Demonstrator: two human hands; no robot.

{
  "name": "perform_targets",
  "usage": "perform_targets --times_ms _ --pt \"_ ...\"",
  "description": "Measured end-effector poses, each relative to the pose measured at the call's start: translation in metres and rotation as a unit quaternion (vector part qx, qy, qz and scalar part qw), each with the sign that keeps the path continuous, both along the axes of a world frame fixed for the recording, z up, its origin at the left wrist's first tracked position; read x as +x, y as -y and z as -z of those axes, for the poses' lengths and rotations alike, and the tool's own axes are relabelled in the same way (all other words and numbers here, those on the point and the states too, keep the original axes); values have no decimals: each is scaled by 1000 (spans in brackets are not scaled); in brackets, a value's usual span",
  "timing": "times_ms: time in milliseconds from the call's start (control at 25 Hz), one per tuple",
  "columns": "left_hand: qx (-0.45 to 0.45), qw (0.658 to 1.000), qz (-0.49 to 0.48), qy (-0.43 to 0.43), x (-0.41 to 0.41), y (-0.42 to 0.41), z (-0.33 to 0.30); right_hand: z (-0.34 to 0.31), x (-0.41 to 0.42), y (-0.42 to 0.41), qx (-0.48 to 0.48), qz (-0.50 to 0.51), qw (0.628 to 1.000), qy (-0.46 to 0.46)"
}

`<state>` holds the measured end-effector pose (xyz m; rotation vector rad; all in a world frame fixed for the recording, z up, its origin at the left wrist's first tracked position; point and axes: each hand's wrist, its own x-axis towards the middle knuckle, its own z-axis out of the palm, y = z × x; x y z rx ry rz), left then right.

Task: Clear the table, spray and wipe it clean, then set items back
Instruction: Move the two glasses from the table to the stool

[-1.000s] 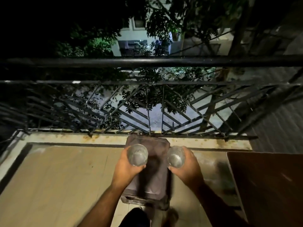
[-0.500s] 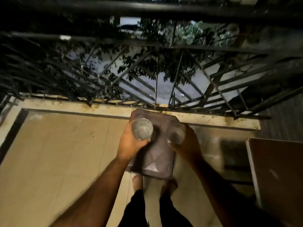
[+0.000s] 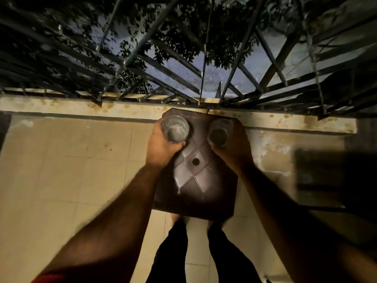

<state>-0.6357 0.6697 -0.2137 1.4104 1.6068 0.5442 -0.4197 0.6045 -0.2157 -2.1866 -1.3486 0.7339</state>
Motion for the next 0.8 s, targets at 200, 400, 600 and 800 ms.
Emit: perform_targets --times_ms 200,400,600,800 --pt "-3 1000 9 17 6 -8 28 26 6 -5 12 -2 1000 18" --pt "-10 999 17 34 13 -9 42 32 9 -3 9 -6 1000 16" --pt "-6 999 18 35 16 -17 58 37 11 -4 11 0 1000 9" --pt "12 998 52 34 17 -17 40 27 7 -4 -11 9 1000 3"
